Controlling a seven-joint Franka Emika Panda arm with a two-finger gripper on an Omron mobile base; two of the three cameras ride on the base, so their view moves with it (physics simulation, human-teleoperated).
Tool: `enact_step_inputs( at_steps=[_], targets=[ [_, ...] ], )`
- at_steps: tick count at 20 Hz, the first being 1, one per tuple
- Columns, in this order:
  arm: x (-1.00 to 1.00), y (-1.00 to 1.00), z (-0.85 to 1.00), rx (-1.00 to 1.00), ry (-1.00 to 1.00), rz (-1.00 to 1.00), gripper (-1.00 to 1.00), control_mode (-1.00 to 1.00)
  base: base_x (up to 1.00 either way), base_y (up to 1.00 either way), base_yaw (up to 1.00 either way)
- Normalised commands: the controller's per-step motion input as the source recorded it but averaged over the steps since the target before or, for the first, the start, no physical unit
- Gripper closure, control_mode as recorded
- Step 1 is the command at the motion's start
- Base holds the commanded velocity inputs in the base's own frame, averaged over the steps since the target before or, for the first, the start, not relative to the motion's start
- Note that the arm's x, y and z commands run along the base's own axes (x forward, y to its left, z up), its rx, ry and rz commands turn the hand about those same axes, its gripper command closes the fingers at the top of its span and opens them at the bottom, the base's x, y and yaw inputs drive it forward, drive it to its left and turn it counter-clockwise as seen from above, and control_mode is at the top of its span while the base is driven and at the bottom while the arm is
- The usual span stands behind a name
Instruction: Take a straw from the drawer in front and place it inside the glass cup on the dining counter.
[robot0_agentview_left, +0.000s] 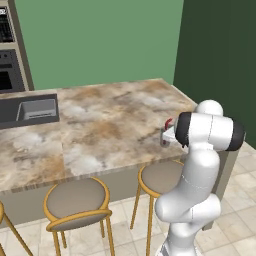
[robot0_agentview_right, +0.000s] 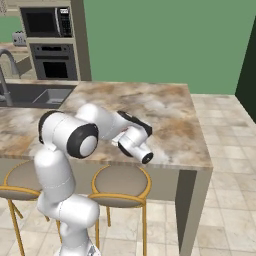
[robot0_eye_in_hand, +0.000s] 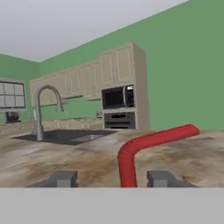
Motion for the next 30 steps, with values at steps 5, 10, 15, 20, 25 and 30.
enact_step_inputs(
  at_steps=[5,10,15,20,25,30],
  targets=[
    [0.00,-0.09,0.12,0.00,-0.07,0.00,-1.00,-1.00,0.00,0.00,0.00],
    [0.00,-0.29,0.20,-0.01,0.01,0.00,-1.00,-1.00,0.00,0.00,0.00],
    [-0.08,-0.29,-0.02,-0.13,0.22,0.00,-1.00,-1.00,0.00,0.00,0.00],
    [-0.21,-0.03,-0.14,-0.20,0.17,0.00,-1.00,-1.00,0.00,0.00,0.00],
    [-0.54,0.00,-0.02,-0.18,0.04,0.01,-1.00,-1.00,0.00,0.00,0.00],
    [-0.94,0.00,0.27,-0.11,0.01,0.00,-1.00,-1.00,0.00,0.00,0.00]
  ],
)
